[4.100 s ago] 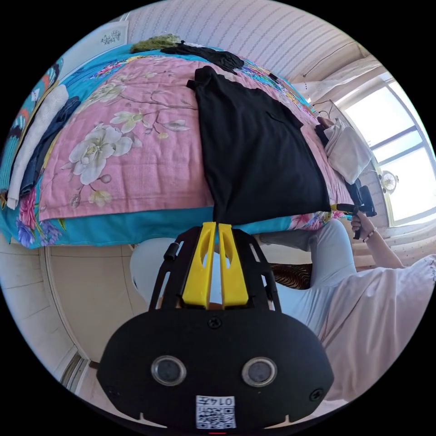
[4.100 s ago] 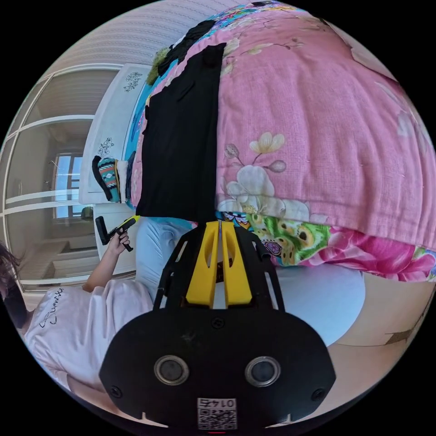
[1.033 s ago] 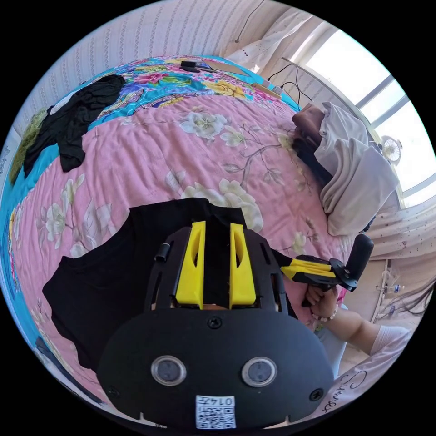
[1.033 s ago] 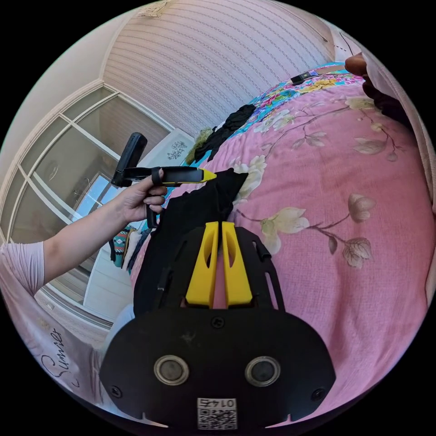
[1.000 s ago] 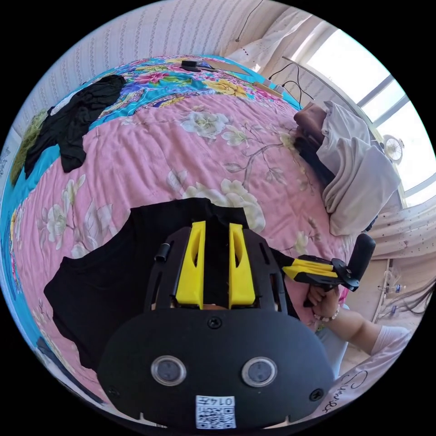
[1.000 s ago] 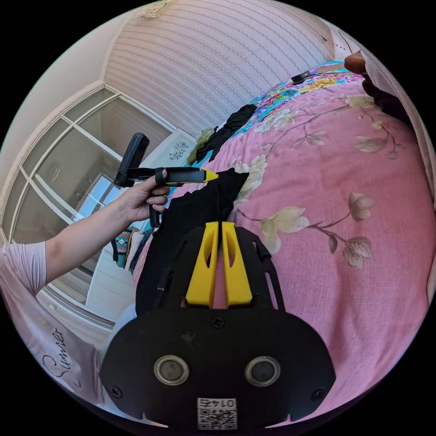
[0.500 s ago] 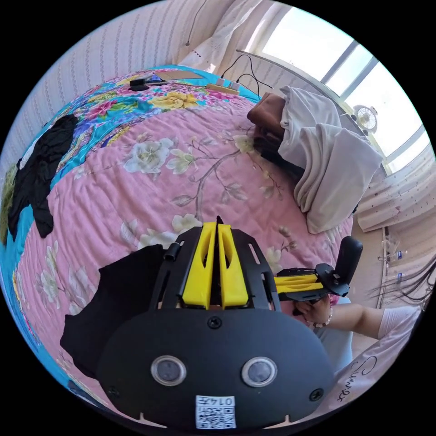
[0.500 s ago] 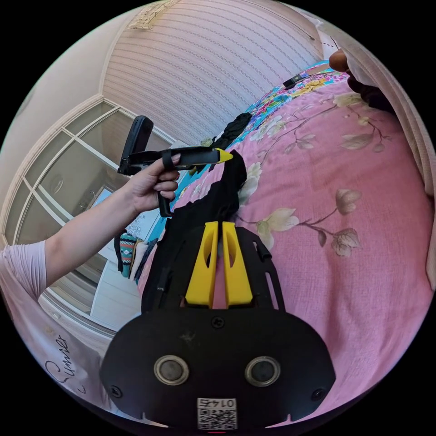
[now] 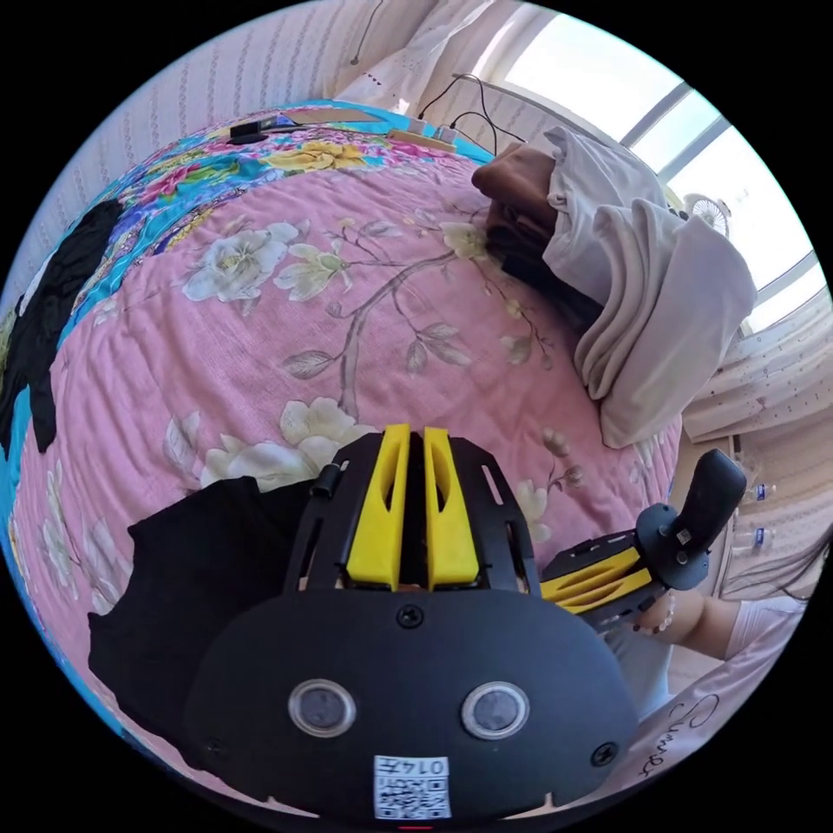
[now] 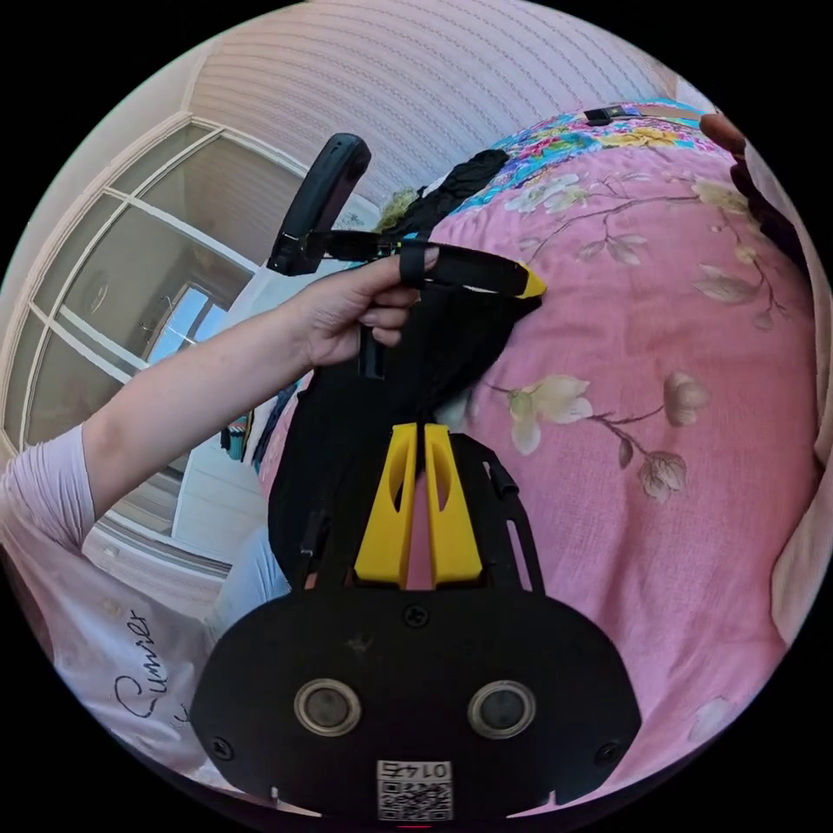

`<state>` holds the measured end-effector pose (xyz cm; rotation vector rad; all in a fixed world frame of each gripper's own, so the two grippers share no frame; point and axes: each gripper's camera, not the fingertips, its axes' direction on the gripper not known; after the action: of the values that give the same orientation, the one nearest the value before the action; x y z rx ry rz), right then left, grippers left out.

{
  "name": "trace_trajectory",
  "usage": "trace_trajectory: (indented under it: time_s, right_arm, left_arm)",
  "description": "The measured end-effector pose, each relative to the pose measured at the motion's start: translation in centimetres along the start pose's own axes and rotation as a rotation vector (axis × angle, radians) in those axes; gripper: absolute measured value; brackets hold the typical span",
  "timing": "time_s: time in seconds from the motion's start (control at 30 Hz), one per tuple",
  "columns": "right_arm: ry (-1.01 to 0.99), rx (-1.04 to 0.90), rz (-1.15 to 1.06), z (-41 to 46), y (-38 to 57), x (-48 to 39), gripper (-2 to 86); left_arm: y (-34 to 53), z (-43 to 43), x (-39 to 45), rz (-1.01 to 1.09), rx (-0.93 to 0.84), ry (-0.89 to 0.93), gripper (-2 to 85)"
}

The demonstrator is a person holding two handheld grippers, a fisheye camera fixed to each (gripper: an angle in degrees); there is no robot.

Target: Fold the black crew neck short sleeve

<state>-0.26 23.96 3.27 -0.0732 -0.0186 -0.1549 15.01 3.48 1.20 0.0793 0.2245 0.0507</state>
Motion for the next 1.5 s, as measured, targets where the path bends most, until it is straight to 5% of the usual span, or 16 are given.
trace_trajectory:
  time_s: [0.17, 0.4, 0.7, 0.93, 1.13, 1.5]
  right_arm:
    - [-0.053, -0.014, 0.035, -0.1, -0.8, 2.0, 0.3]
    - [-0.059, -0.039, 0.031, 0.4, -2.0, 3.0, 0.2]
    - [-0.064, -0.032, 0.037, 0.3, -3.0, 3.7, 0.0]
    - [-0.078, -0.03, 0.048, 0.3, -3.7, 4.0, 0.0]
    - [-0.085, -0.016, 0.054, 0.2, -4.2, 3.8, 0.0]
    - [-0.085, -0.013, 0.069, 0.4, -5.6, 2.4, -0.1]
  left_arm:
    - [-1.6, -0.2, 0.1, 0.01, 0.03, -0.049, 1.2]
    - [-3.2, 4.7, 3.6, 0.199, -0.147, -0.245, 4.9]
    - [-4.7, 3.7, 6.3, 0.289, -0.106, -0.249, -0.7]
    - [-4.2, 5.2, 6.0, 0.324, -0.289, -0.189, 6.0]
    - [-2.6, 2.7, 6.4, 0.294, -0.112, -0.285, -0.6]
    - [0.1, -3.0, 4.4, 0.185, -0.024, -0.247, 3.2]
